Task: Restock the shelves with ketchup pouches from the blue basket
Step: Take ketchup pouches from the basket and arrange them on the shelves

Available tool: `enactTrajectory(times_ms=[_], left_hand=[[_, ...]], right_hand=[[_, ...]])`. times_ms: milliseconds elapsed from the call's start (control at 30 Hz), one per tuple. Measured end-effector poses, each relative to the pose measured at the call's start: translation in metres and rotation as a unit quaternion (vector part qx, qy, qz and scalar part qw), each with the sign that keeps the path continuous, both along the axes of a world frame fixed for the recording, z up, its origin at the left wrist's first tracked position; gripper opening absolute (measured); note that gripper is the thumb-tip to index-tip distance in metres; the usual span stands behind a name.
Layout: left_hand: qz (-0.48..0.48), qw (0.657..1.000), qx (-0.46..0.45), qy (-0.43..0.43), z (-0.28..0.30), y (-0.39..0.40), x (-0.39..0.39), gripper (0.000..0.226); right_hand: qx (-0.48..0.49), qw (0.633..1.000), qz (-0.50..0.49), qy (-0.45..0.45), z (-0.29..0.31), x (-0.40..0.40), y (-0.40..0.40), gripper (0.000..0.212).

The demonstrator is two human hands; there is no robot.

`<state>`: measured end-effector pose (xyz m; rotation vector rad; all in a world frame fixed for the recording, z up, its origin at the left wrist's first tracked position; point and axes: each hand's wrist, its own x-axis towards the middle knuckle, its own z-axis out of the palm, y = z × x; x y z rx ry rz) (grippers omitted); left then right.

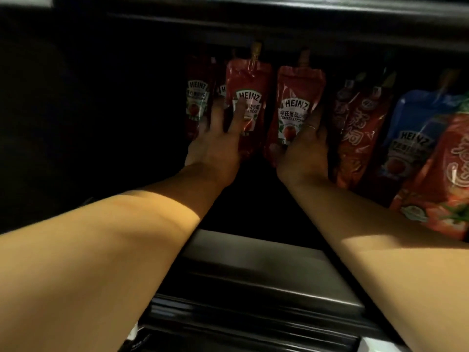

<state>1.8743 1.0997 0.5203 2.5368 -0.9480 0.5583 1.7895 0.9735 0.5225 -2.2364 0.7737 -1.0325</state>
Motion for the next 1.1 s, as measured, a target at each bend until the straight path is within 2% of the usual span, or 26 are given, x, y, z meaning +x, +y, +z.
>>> enactTrajectory(times_ms=[100,200,267,400,500,567,633,700,767,900,1100], left_hand=[[-0.018,1.0,-0.019,0.0,-0.005,0.01,0.004,0.103],[-0.032,0.999,-0.023,0.001,-0.006,0.015,0.002,0.096],[-0.056,0.998,-0.02,0.024,-0.006,0.01,0.0,0.094],[-0.084,0.993,0.013,0.088,-0.004,-0.003,0.008,0.101],[-0.095,0.991,0.002,0.095,-0.005,-0.012,0.013,0.103],[-0.111,0.989,-0.04,0.088,-0.005,-0.014,0.013,0.096],[-0.111,0.982,-0.124,0.087,-0.003,-0.016,0.016,0.082],[-0.089,0.962,-0.224,0.132,0.004,-0.02,0.021,0.075],[-0.08,0.94,-0.282,0.174,0.01,-0.027,0.024,0.078],[-0.083,0.947,-0.272,0.15,0.002,-0.035,0.019,0.086],[-0.035,0.947,-0.294,0.128,0.008,-0.007,0.016,0.074]], right_hand=[[-0.07,0.997,-0.015,0.034,0.0,-0.008,0.009,0.115],[-0.141,0.985,-0.026,0.1,-0.001,-0.011,0.011,0.101],[-0.133,0.983,-0.014,0.124,-0.002,-0.009,0.011,0.095],[-0.097,0.989,-0.01,0.114,-0.005,0.0,0.006,0.092],[-0.093,0.99,-0.02,0.107,-0.008,0.005,0.001,0.089],[-0.088,0.991,-0.025,0.098,-0.007,0.008,-0.004,0.083],[-0.084,0.991,-0.04,0.097,-0.002,0.014,-0.009,0.08],[-0.077,0.991,-0.051,0.101,0.003,0.021,-0.011,0.083],[-0.063,0.992,-0.055,0.092,0.004,0.028,-0.008,0.088],[-0.065,0.994,-0.072,0.051,-0.002,0.034,-0.005,0.089],[-0.043,0.999,-0.012,0.003,0.003,0.017,-0.013,0.089]])
